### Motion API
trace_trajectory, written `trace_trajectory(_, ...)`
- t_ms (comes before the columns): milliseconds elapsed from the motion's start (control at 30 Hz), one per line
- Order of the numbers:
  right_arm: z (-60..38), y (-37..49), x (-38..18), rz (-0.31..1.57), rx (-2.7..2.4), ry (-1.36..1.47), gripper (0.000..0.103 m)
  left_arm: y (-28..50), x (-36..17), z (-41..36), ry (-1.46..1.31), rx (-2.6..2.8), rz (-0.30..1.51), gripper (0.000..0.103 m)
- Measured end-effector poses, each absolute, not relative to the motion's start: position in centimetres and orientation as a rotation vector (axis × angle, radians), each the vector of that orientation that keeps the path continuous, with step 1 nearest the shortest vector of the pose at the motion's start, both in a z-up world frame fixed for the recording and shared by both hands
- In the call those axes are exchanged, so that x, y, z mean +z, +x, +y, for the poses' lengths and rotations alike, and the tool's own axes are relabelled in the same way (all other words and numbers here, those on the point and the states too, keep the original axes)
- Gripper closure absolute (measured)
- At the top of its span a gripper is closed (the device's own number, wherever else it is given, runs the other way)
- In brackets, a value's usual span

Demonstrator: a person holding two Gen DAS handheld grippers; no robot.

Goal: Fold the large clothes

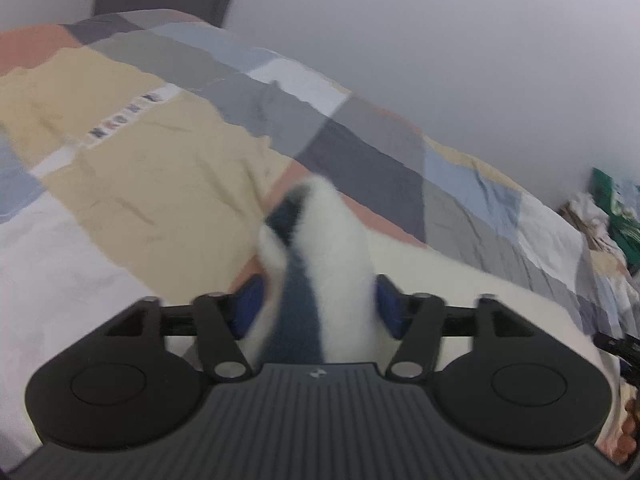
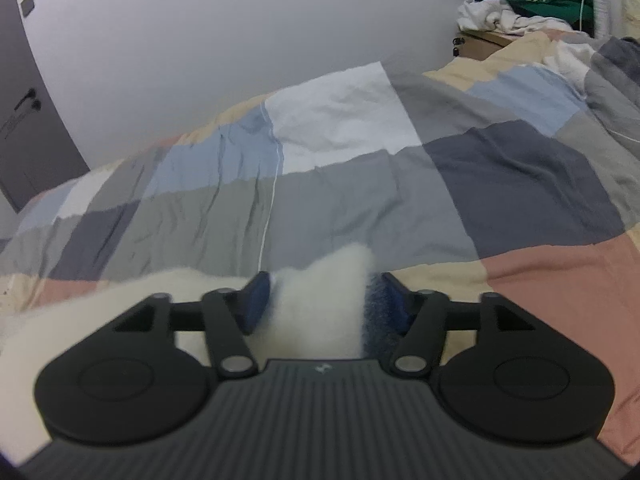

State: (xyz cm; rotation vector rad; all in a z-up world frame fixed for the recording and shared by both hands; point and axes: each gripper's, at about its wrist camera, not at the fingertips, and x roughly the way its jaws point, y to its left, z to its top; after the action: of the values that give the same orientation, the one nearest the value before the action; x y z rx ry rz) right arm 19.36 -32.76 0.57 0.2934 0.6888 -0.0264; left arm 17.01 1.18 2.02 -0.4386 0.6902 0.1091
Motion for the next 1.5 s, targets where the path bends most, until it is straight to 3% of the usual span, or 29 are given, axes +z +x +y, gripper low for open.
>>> trace_trajectory(100,-32.8,18.1,2.0,0.629,-0.017,0.301,0.021,15.7,3.3,0.8,-0.437,0.117,0.654,0.030)
trace_trajectory(433,-29.3,13.2,4.6,0.531,0.160,0.296,0.021,9.4,6.2,-5.6,-0.380,0.054,0.629,0.024)
trace_trajectory(900,-24.0,13.6,1.2,0.657,0.252,0.180,0.016,9.3,0.2,-7.5,-0.758,-0.089,0.933,0.017)
trace_trajectory(1033,-24.0,13.5,1.2,0.657,0.250,0.189,0.015,10.3,-3.0,-5.3,-0.990,-0.121,0.898,0.017)
trace_trajectory(1167,-24.1,13.5,1.2,0.659,0.251,0.208,0.015,10.9,-5.0,-4.0,-1.160,-0.112,0.835,0.018)
trace_trajectory(1333,-24.2,13.5,1.1,0.659,0.252,0.210,0.015,11.8,-5.0,-3.2,-1.178,-0.099,0.746,0.019)
trace_trajectory(1500,-24.4,13.4,1.4,0.654,0.267,0.248,0.015,12.5,-3.8,-3.2,-1.058,-0.041,0.708,0.038)
